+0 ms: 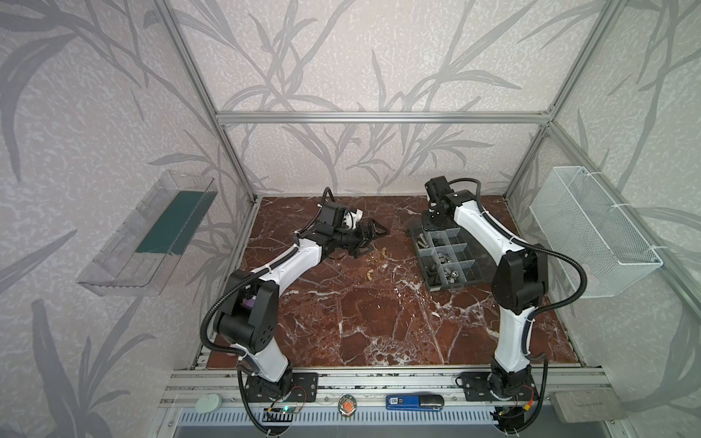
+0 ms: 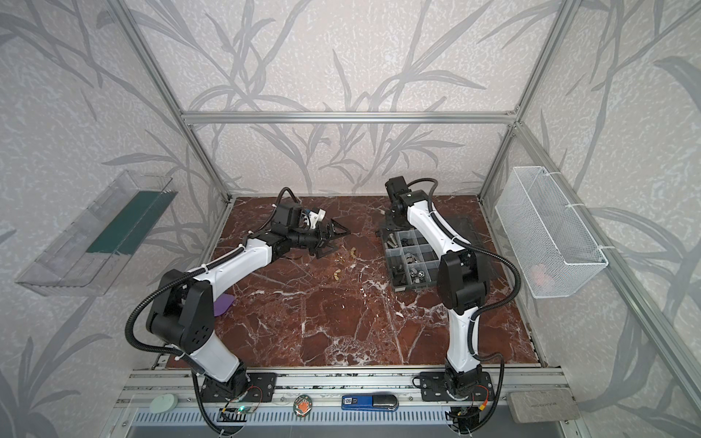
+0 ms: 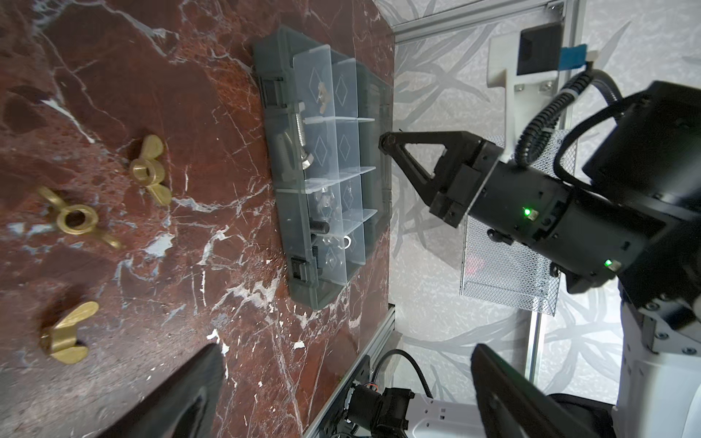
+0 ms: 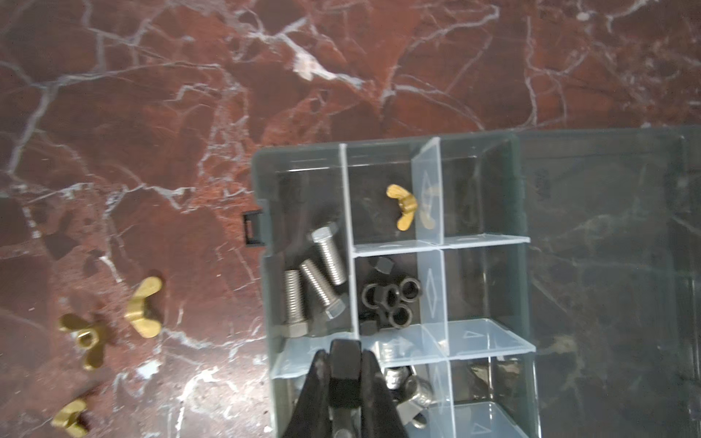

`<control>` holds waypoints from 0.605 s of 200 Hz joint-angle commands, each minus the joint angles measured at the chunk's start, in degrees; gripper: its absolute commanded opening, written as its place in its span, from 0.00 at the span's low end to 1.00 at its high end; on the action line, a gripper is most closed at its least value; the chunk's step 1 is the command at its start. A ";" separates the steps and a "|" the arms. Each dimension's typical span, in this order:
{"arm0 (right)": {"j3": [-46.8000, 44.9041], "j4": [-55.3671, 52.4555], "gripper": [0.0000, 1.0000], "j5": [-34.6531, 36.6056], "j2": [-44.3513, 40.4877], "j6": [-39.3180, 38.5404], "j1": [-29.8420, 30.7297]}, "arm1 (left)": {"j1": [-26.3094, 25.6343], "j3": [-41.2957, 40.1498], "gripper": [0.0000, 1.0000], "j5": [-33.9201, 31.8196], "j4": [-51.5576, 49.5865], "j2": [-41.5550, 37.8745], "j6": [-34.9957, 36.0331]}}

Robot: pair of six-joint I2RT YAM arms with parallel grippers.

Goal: Sort the screws and nuts into containers
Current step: Place the nut into the container.

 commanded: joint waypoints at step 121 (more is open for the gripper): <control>-2.04 1.13 0.33 -1.79 5.55 -2.06 -4.62 | -0.26 3.78 0.99 -1.30 -4.34 2.56 2.10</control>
